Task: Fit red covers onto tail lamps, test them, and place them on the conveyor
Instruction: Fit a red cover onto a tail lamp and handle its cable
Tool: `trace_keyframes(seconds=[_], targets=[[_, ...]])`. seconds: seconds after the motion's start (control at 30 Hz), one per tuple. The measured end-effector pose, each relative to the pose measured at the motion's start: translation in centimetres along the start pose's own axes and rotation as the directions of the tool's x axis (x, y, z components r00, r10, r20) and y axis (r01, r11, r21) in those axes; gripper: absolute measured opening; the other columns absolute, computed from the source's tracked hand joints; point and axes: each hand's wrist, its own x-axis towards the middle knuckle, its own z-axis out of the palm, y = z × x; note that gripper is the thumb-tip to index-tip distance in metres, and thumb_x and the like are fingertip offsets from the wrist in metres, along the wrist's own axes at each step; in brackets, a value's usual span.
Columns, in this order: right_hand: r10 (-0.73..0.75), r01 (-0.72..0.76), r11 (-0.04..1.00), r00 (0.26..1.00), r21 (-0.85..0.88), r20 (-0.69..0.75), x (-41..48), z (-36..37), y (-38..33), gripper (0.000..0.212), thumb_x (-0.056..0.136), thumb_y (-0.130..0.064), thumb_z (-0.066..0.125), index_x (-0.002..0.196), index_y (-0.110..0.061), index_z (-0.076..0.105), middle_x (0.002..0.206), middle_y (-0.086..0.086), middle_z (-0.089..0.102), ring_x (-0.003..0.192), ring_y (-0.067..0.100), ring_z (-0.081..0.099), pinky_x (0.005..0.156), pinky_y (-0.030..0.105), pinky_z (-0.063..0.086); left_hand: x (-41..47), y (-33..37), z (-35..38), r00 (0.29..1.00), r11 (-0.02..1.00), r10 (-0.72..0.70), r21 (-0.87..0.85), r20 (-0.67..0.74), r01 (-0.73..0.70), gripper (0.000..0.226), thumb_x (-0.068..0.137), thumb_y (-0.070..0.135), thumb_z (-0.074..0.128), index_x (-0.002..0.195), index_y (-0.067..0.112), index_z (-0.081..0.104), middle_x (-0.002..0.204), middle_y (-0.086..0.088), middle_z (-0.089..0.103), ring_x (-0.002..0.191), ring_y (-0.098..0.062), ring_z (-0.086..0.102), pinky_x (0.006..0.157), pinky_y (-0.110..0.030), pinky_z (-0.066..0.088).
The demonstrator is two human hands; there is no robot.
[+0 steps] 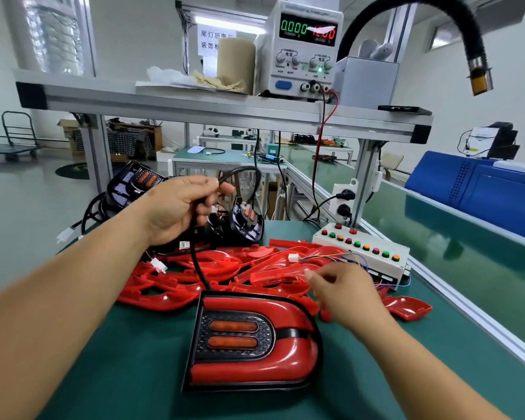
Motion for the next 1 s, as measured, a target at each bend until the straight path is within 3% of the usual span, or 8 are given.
trace_keyframes(seconds=[0.07, 0.17, 0.3, 0.5, 0.67, 0.77, 0.9, 1.0], targets=[[-0.037, 0.05, 0.99, 0.994, 0.131, -0.104, 1.2, -0.3, -1.2, 0.01, 0.09, -0.033, 0.064, 0.093, -0.023, 0.068, 0.069, 0.002, 0.067, 0.067, 0.022, 0.065, 0.059, 0.029, 0.051, -0.9, 0.1, -0.4, 0.999, 0.997, 0.03, 0.076, -0.027, -0.028, 0.032, 0.091, 0.038, 0.051, 0.086, 0.011, 0.067, 0.056, 0.009, 0.039, 0.049, -0.004, 0.033, 0.05, -0.02, 0.032], [-0.113, 0.127, 0.963, 0.991, 0.238, -0.072, 2.9, -0.2, -2.9, 0.061, 0.09, -0.028, 0.067, 0.138, -0.047, 0.035, 0.077, 0.002, 0.07, 0.071, 0.018, 0.069, 0.062, 0.032, 0.054, -2.2, -0.7, -0.7, 0.995, 0.985, 0.071, 0.165, -0.064, -0.06, 0.036, 0.082, 0.046, 0.053, 0.074, 0.012, 0.062, 0.051, 0.012, 0.038, 0.05, -0.005, 0.03, 0.055, -0.024, 0.03], [-0.193, 0.157, 0.965, 0.967, 0.212, 0.164, 3.6, 1.8, -4.6, 0.045, 0.092, -0.023, 0.064, 0.128, -0.042, 0.045, 0.08, 0.007, 0.072, 0.067, 0.016, 0.071, 0.06, 0.03, 0.054, -3.8, -2.7, -1.8, 0.991, 0.995, 0.094, 0.043, -0.1, -0.09, 0.031, 0.083, 0.039, 0.056, 0.06, 0.02, 0.062, 0.057, 0.003, 0.033, 0.051, -0.007, 0.03, 0.06, -0.028, 0.031], [-0.306, 0.307, 0.92, 0.951, -0.244, 0.042, 3.7, 3.7, -5.3, 0.018, 0.099, -0.036, 0.047, 0.097, -0.024, 0.06, 0.088, 0.002, 0.068, 0.081, 0.024, 0.062, 0.066, 0.032, 0.047, -5.8, -5.0, -4.2, 0.973, 0.996, 0.084, -0.005, -0.216, -0.087, 0.034, 0.085, 0.033, 0.055, 0.053, 0.022, 0.059, 0.059, 0.005, 0.039, 0.059, -0.012, 0.034, 0.069, -0.033, 0.032], [-0.41, 0.334, 0.798, 0.911, -0.502, -0.046, 3.3, 4.9, -6.3, 0.023, 0.102, -0.037, 0.038, 0.098, -0.021, 0.055, 0.084, 0.006, 0.066, 0.082, 0.033, 0.064, 0.057, 0.032, 0.032, -5.5, -2.9, -2.2, 0.854, 0.744, 0.225, 0.649, -0.47, 0.162, 0.033, 0.096, 0.016, 0.058, 0.128, 0.022, 0.058, 0.126, -0.01, 0.054, 0.126, -0.024, 0.045, 0.107, -0.038, 0.033], [-0.486, 0.401, 0.76, 0.873, -0.512, -0.038, 2.9, 6.3, -8.0, 0.015, 0.097, -0.02, 0.045, 0.084, -0.022, 0.052, 0.078, 0.004, 0.065, 0.08, 0.034, 0.066, 0.054, 0.03, 0.028, -4.9, 0.1, 3.3, 0.863, 0.488, 0.49, 0.859, -0.123, -0.155, 0.052, 0.096, 0.014, 0.051, 0.146, 0.027, 0.042, 0.147, 0.001, 0.041, 0.128, -0.001, 0.032, 0.11, -0.025, 0.021], [-0.485, 0.483, 0.791, 0.869, -0.376, 0.094, 2.1, 8.0, -9.2, 0.028, 0.097, -0.013, 0.041, 0.117, -0.007, 0.06, 0.118, 0.017, 0.063, 0.109, 0.037, 0.058, 0.074, 0.037, 0.04, -1.6, -0.1, 8.1, 0.998, 0.269, 0.036, 0.961, 0.052, -0.06, 0.043, 0.105, 0.032, 0.032, 0.143, 0.019, 0.046, 0.148, -0.006, 0.046, 0.135, -0.023, 0.041, 0.113, -0.034, 0.032], [-0.463, 0.522, 0.806, 0.849, -0.279, 0.253, 2.0, 8.6, -8.6, 0.023, 0.096, -0.006, 0.038, 0.103, -0.005, 0.06, 0.109, 0.02, 0.062, 0.104, 0.036, 0.056, 0.073, 0.036, 0.035, 0.3, -0.2, 8.2, 0.934, 0.139, -0.356, 0.989, 0.005, 0.048, 0.04, 0.106, 0.03, 0.028, 0.117, 0.009, 0.06, 0.134, -0.013, 0.055, 0.111, -0.027, 0.052, 0.093, -0.031, 0.039]])
